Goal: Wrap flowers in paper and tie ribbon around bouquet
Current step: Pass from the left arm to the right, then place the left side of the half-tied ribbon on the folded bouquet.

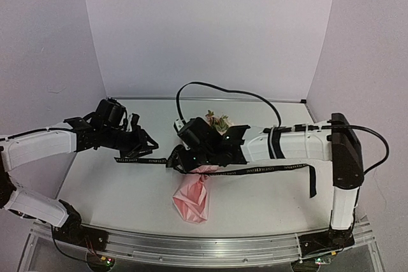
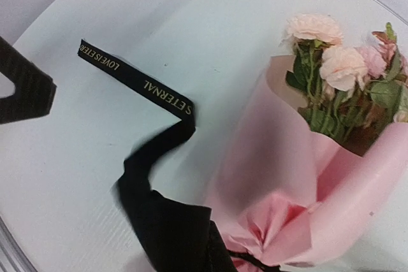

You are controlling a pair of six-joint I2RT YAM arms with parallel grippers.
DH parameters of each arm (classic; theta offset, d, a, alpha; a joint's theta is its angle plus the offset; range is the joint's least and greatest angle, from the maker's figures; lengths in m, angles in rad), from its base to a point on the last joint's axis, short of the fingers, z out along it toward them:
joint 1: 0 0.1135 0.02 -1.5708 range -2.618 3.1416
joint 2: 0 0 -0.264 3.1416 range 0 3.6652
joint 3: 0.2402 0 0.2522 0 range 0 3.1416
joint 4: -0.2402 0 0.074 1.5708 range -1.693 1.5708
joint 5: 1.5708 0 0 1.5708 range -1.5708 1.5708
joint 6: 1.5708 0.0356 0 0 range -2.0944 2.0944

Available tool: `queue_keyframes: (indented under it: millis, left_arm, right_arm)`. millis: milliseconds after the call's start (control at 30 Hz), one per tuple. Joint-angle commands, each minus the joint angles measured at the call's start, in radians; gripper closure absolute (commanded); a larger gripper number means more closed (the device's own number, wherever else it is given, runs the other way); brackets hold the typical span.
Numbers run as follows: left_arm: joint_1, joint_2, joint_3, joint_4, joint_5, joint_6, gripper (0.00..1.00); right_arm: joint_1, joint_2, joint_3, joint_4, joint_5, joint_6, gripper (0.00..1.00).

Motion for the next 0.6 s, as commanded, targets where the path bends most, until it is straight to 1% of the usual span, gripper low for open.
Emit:
queue_keyframes:
  millis: [0,67,133,267,333,467,567]
  left_arm:
    - [-0.002,-0.035,-0.006,0.125,0.05,0.132,0.63]
    - [-0.002,-0.025,0.001,0.177,0.053,0.17,0.59]
    - [-0.002,0.023,0.023,0.214,0.063,0.199,0.57]
    - [-0.006,0.14,0.047,0.298,0.088,0.248,0.6]
    - [-0.013,0.186,0.048,0.369,0.119,0.258,0.6]
    - [-0.083,0.286,0.099,0.388,0.116,0.29,0.63]
    - [-0.139,0.339,0.118,0.396,0.09,0.281,0.67]
  right_arm:
    - [0.004,-0.143,-0.073,-0.015,0.045,-0.017,1.0]
    - [0.005,-0.153,-0.082,-0.033,0.041,-0.019,1.0]
    - [0.004,-0.156,-0.085,-0.047,0.046,-0.021,1.0]
    - [-0.001,-0.184,-0.117,-0.062,0.078,-0.007,1.0]
    - [-0.011,-0.205,-0.151,-0.062,0.094,0.004,1.0]
    - [-0.036,-0.24,-0.2,-0.062,0.099,0.036,1.0]
    - [-0.057,-0.249,-0.221,-0.062,0.079,0.056,1.0]
